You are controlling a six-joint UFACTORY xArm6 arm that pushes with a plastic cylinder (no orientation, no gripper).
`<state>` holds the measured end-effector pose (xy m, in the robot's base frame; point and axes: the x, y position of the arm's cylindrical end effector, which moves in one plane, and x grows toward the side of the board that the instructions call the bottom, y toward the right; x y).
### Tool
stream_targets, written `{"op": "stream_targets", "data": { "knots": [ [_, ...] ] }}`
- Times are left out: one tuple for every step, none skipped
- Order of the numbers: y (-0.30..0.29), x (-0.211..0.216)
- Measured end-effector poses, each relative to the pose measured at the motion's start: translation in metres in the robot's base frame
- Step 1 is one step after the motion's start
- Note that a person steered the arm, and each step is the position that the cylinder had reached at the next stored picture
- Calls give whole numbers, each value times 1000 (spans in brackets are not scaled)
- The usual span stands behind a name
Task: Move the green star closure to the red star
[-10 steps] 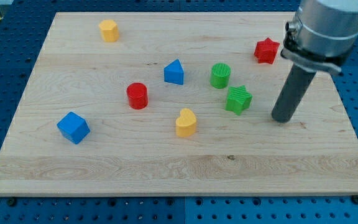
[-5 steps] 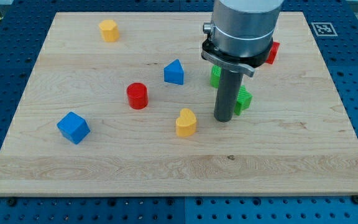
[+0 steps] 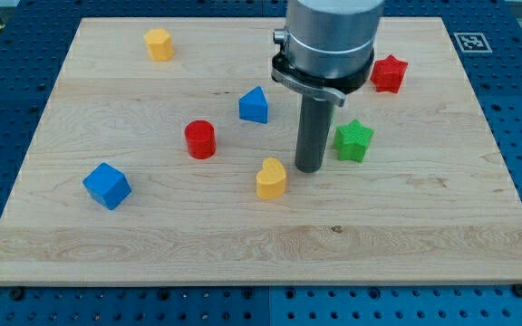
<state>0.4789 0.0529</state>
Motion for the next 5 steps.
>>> {"op": "stream_targets", "data": {
  "knots": [
    [17, -6],
    [35, -6],
    [42, -6],
    [46, -6],
    [68, -6]
  ]
}}
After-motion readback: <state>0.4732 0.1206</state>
